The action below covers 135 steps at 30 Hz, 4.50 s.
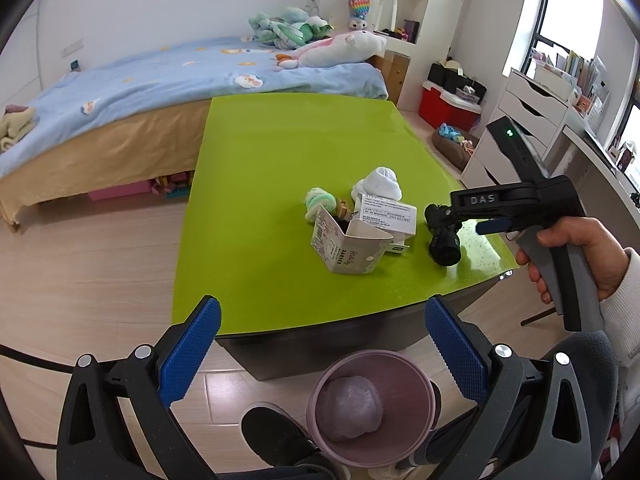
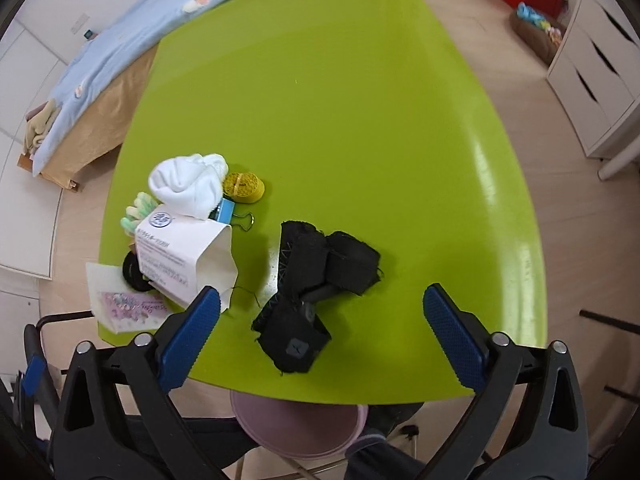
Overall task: Collect trash
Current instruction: 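Reach the right gripper to the black fabric item and grasp it, then grasp the torn white cardboard box with the left gripper while the right holds the black item, then carry both items to the pink bin while the left gripper releases the cardboard inside, then lower the black item into the pink bin and open the right gripper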
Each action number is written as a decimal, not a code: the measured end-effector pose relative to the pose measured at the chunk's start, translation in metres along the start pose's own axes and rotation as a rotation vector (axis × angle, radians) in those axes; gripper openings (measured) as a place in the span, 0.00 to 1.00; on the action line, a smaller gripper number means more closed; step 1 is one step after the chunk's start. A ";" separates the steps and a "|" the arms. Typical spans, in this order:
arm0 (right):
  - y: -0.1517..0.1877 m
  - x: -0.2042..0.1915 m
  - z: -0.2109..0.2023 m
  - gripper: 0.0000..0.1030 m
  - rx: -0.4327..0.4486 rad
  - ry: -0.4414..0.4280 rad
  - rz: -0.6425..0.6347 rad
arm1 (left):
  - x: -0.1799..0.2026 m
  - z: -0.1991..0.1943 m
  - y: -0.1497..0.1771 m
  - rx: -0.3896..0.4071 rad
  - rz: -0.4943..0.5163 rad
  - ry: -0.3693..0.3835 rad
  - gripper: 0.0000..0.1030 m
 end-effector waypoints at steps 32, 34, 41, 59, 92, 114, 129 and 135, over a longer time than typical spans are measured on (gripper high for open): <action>0.063 -0.012 -0.063 0.23 0.107 -0.158 -0.126 | 0.023 0.050 -0.051 -0.096 0.125 0.002 0.95; 0.063 -0.012 -0.062 0.23 0.105 -0.159 -0.128 | 0.027 0.062 -0.055 -0.109 0.145 -0.021 0.95; 0.066 -0.007 -0.061 0.23 0.097 -0.162 -0.129 | 0.032 0.092 -0.061 -0.125 0.174 -0.090 0.95; 0.068 -0.012 -0.053 0.23 0.111 -0.142 -0.153 | 0.026 0.084 -0.060 -0.110 0.132 -0.005 0.41; 0.167 -0.022 -0.058 0.23 0.152 -0.103 -0.279 | 0.082 0.029 0.043 -0.191 0.234 0.165 0.42; 0.185 -0.024 -0.051 0.25 0.136 -0.123 -0.307 | 0.052 0.006 0.040 -0.125 0.104 0.134 0.92; 0.189 -0.061 -0.030 0.27 0.077 -0.152 -0.412 | 0.015 -0.007 0.043 -0.097 -0.007 0.155 0.93; 0.189 -0.064 -0.030 0.86 0.081 -0.177 -0.413 | 0.016 -0.006 0.042 -0.096 -0.005 0.163 0.93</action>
Point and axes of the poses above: each gripper's, at about its wrist camera, not at the fingertips, and z roughly the way its jaws point, x to its right, y to its underside, the point moved 6 cm from there along z, roughly the way its jaws point, and after that the axes turned 14 degrees about -x, right-handed, at the moved point
